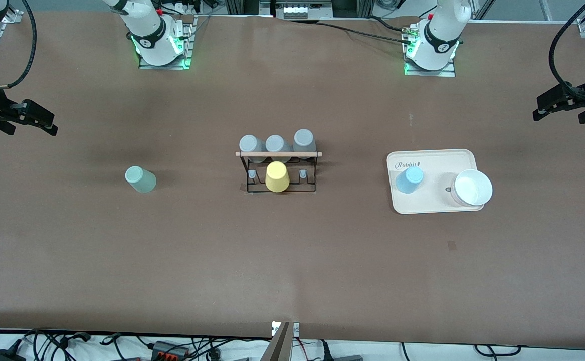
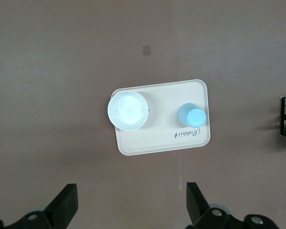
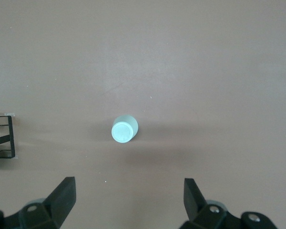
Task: Hang scattered cups on rack with three cups
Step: 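Move the left gripper from rest toward the light-blue cup on the tray, then lower the left gripper over the light-blue cup and close on it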
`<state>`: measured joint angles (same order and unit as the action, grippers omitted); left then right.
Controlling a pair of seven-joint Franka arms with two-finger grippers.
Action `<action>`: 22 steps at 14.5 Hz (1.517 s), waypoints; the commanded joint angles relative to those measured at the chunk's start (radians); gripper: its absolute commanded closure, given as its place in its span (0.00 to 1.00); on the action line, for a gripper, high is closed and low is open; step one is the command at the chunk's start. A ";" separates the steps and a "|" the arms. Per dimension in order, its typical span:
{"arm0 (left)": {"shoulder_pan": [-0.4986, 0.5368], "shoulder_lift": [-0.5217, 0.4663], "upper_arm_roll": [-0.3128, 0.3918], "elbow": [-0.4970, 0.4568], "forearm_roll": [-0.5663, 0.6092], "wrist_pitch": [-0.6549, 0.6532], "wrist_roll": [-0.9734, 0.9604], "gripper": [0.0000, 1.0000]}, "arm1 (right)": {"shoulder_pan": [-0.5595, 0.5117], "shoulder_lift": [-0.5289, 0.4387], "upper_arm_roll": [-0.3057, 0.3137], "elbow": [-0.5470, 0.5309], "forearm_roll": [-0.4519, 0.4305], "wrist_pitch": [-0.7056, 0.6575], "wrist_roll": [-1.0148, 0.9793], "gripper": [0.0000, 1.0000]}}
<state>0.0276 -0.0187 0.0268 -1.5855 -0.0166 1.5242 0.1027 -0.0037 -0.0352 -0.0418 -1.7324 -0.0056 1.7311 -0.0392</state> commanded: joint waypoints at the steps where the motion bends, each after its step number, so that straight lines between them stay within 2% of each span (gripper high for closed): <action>1: -0.009 0.002 0.002 0.015 0.007 -0.018 -0.005 0.00 | -0.007 -0.018 0.010 -0.001 -0.002 -0.019 -0.016 0.00; 4: -0.003 0.005 0.004 0.012 0.006 -0.018 -0.001 0.00 | -0.007 -0.015 0.010 -0.002 -0.002 -0.015 -0.016 0.00; 9: -0.009 0.026 0.004 -0.071 -0.014 0.011 -0.021 0.00 | -0.007 -0.002 0.011 0.001 -0.002 -0.005 -0.014 0.00; 11: -0.015 0.025 -0.033 -0.157 -0.020 0.095 -0.089 0.00 | -0.007 -0.002 0.011 0.002 -0.001 -0.007 -0.013 0.00; 14: -0.017 0.051 -0.132 -0.336 -0.019 0.353 -0.252 0.00 | -0.006 0.003 0.011 0.004 -0.001 -0.004 -0.013 0.00; 15: -0.017 0.075 -0.151 -0.364 -0.019 0.400 -0.283 0.00 | -0.006 0.009 0.013 0.004 -0.002 -0.004 -0.014 0.00; 18: -0.018 0.192 -0.194 -0.370 -0.019 0.509 -0.352 0.00 | -0.004 0.009 0.014 0.005 -0.008 -0.013 -0.013 0.00; 22: -0.044 0.287 -0.206 -0.453 -0.013 0.696 -0.425 0.00 | -0.004 0.011 0.016 0.005 -0.004 -0.015 -0.013 0.00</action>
<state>-0.0092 0.2443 -0.1722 -1.9956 -0.0251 2.1373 -0.2836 -0.0020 -0.0221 -0.0361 -1.7332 -0.0056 1.7297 -0.0397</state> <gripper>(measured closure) 0.000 0.000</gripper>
